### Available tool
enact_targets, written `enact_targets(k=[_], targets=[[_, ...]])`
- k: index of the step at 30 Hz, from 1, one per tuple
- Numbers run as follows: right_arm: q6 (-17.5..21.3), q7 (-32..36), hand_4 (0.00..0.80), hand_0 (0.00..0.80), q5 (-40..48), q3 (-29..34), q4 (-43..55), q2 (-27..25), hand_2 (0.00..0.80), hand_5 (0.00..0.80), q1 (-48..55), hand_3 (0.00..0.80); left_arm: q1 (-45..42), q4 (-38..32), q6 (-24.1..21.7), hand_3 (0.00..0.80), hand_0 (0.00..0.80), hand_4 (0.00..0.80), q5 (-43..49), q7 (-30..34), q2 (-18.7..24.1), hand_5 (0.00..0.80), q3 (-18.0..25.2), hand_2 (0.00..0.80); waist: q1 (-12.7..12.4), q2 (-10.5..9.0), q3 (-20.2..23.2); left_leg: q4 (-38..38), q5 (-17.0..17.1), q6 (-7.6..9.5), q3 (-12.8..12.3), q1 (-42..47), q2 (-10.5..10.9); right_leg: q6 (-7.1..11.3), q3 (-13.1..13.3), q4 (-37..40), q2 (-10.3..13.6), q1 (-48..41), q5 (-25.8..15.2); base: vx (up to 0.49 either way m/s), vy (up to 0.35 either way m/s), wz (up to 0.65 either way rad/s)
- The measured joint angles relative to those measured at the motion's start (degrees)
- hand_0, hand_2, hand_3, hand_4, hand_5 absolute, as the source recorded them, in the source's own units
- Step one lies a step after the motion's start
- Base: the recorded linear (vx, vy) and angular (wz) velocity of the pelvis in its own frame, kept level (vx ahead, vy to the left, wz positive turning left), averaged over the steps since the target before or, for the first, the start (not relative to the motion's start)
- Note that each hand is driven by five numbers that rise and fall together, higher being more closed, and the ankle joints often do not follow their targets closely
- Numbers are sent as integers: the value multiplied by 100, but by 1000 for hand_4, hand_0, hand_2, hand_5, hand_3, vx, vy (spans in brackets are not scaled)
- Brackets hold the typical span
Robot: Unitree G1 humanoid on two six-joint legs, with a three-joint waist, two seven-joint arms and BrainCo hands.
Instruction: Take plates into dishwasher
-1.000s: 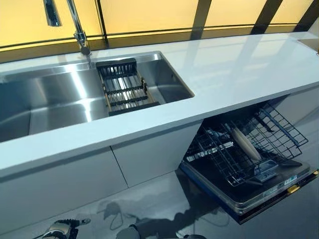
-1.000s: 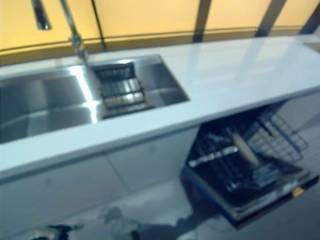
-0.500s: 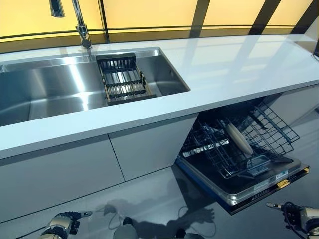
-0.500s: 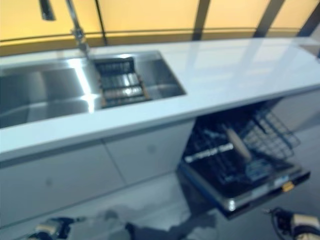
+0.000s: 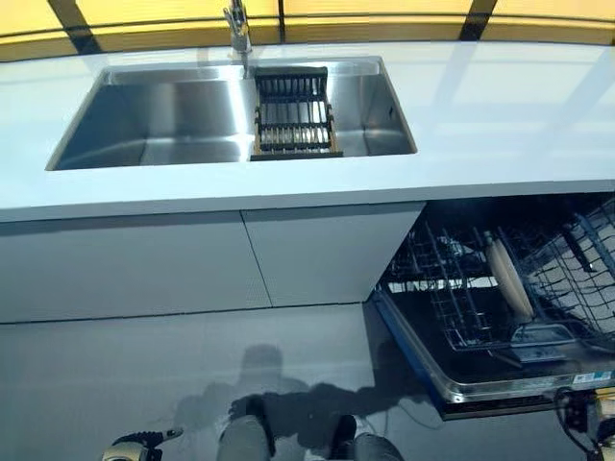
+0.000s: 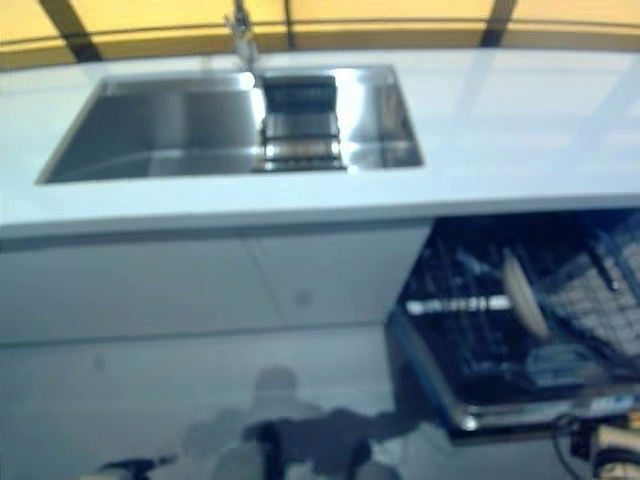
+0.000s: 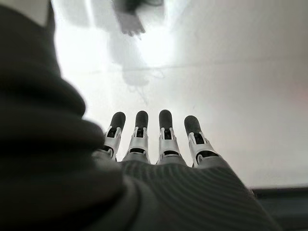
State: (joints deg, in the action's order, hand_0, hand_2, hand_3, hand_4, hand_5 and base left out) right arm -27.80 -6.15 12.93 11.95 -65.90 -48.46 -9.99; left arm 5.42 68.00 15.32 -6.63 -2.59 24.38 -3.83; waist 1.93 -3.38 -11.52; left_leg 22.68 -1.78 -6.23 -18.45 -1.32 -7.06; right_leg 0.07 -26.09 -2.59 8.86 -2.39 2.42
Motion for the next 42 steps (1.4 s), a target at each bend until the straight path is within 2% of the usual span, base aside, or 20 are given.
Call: enact_targets(k=[1, 3, 4, 6, 9, 12, 16, 20, 21, 22, 24, 25, 27, 28, 29, 30, 31, 35, 40, 42], targets=[[4, 3, 0, 0, -55, 13, 86, -159, 0, 0, 45, 0, -26, -67, -32, 0, 0, 0, 11, 23, -50, 0, -16, 0, 50, 221, 126, -490, -369, -52, 248, 359, 64, -37, -17, -39, -142, 134, -37, -259, 96, 55], [-143, 6, 0, 0, -37, 212, 109, -212, 0, 0, 345, 0, 276, -70, -101, 0, 0, 0, 15, 52, -33, 0, -128, 0, 362, 442, 229, -1687, -442, 105, 173, 497, 110, -4, 45, -268, -310, 500, -22, -307, 65, 118], [-214, 2, 0, 0, -18, 260, 20, -193, 0, 0, 377, 0, 412, -104, -119, 0, 0, 0, 18, 56, -16, 0, -185, 0, 394, 437, 234, -2046, -393, 172, 217, 575, 125, 25, 185, -383, -363, 679, -8, -241, 60, 82], [-248, 25, 0, 0, 22, 310, -168, -97, 0, 0, 151, 0, 480, -33, -193, 0, 0, 0, 16, 61, 50, 0, -242, 0, 252, 185, 247, -2224, -305, 211, 298, 606, 246, 54, 478, -478, -324, 883, -124, -210, 91, -26], [-248, 61, 0, 0, 21, 298, -197, -139, 0, 0, -39, 0, 323, 260, -241, 0, 0, 0, 17, 51, 67, 0, -293, 0, 142, 77, 302, -2175, -340, 342, 298, 655, 393, 150, 655, -448, -218, 885, -272, -211, 122, -29], [-251, 77, 0, 0, 25, 290, -212, -136, 0, 0, -30, 0, 101, 258, -338, 0, 0, 0, 26, 49, 97, 0, -340, 0, 139, 63, 285, -2216, -323, 485, 240, 661, 527, 246, 752, -472, -103, 979, -366, -170, 187, -12], [-263, 191, 0, 0, 25, 294, -192, -84, 0, 0, 210, 0, 20, 104, -332, 0, 0, 0, 129, 55, 167, 0, -347, 0, 186, 150, 279, -2210, -265, 502, 126, 635, 592, 297, 917, -487, -82, 1053, -490, -179, 86, -18], [-233, 219, 0, 0, 216, 317, -170, 288, 0, 0, 577, 0, 150, -145, -298, 0, 0, 0, 141, 50, 272, 0, -392, 0, 289, 91, 216, -2199, -253, 526, 286, 665, 640, 286, 1188, -629, -77, 1065, -518, -169, 14, -15], [-219, 221, 0, 0, 256, 308, -160, 484, 0, 0, 571, 0, 159, -167, -268, 0, 0, 0, 139, 44, 312, 0, -386, 0, 342, 104, 186, -2211, -252, 549, 174, 663, 578, 456, 1131, -417, -161, 1049, -756, -56, -79, -48], [-215, 234, 0, 0, 355, 309, -148, 675, 0, 0, 534, 0, 164, -188, -220, 0, 0, 0, 139, 45, 372, 0, -377, 0, 307, 151, 126, -2238, -224, 547, -25, 651, 457, 755, 1149, -250, -201, 1082, -956, -23, -110, -58], [-210, 270, 0, 0, 694, 313, -104, 1008, 0, 0, 632, 0, 174, -164, -149, 0, 0, 0, 139, 106, 326, 0, -271, 0, 313, 367, 46, -2231, -174, 532, -180, 655, 198, 604, 984, -943, -107, 1115, -567, -19, -177, -42], [-205, 280, 0, 0, 851, 314, -124, 1144, 0, 0, 694, 0, 172, -142, -130, 0, 0, 0, 139, 150, 311, 0, -190, 0, 261, 412, 52, -2222, -179, 525, -294, 688, 126, 575, 859, -1197, 128, 1036, -417, -18, -224, -53], [-64, 283, 0, 0, 986, 313, -205, 1408, 0, 0, 708, 0, 171, 11, -48, 0, 0, 0, 140, 211, 319, 0, -166, 0, 170, 359, 99, -2174, -228, 439, -335, 714, 147, 686, 824, -855, 605, 731, -427, 23, -246, -69], [15, 288, 0, 0, 1034, 312, -206, 1545, 0, 0, 686, 0, 128, 124, -18, 0, 0, 0, 139, 237, 319, 0, -160, 0, 143, 313, 120, -2109, -263, 341, -338, 735, 151, 835, 826, -281, 720, 435, -599, 3, -239, -54], [108, 277, 0, 0, 1035, 305, -205, 1678, 0, 0, 685, 0, 25, 162, 26, 0, 0, 0, 134, 227, 331, 0, -151, 0, 131, 225, 153, -2004, -310, 241, -326, 749, 150, 862, 819, -34, 761, 177, -920, -31, -199, -41], [176, 255, 0, 0, 1038, 284, -203, 1763, 0, 0, 678, 0, -55, 177, 38, 0, 0, 0, 121, 190, 288, 0, -113, 0, 89, 191, 170, -1874, -365, 160, -335, 745, 118, 1018, 762, 68, 742, 64, -699, -30, -180, -30], [265, 215, 0, 0, 1118, 287, -205, 1789, 0, 0, 683, 0, -79, 175, 49, 0, 0, 0, 78, 169, 161, 0, -105, 0, 100, 265, 195, -1723, -446, 45, -312, 655, 30, 1004, 769, 69, 644, 48, -520, -35, -166, -13], [647, -12, 0, 0, 1897, 246, -183, 1881, 0, 0, 755, 0, -134, 46, 52, 0, 0, 0, 60, 177, -299, 0, -105, 0, 165, 580, 257, -1501, -456, 34, -194, 561, -346, 800, 740, -401, 373, 169, -146, -20, -115, 11], [784, -15, 0, 0, 2783, 265, -172, 1928, 0, 0, 691, 0, -52, -156, 46, 0, 0, 0, -92, 178, -313, 0, -113, 0, 168, 554, 214, -919, -573, -68, -13, -5, -319, 771, 844, -1663, 697, 923, 436, -85, -11, 19], [787, 0, 0, 0, 3077, 263, -178, 1982, 0, 0, 610, 0, -36, -199, 33, 0, 0, 0, -94, 188, -313, 0, -126, 0, 152, 559, 118, -502, -672, -17, 26, -306, -279, 762, 951, -2095, 853, 1274, 548, -103, 56, 12]])
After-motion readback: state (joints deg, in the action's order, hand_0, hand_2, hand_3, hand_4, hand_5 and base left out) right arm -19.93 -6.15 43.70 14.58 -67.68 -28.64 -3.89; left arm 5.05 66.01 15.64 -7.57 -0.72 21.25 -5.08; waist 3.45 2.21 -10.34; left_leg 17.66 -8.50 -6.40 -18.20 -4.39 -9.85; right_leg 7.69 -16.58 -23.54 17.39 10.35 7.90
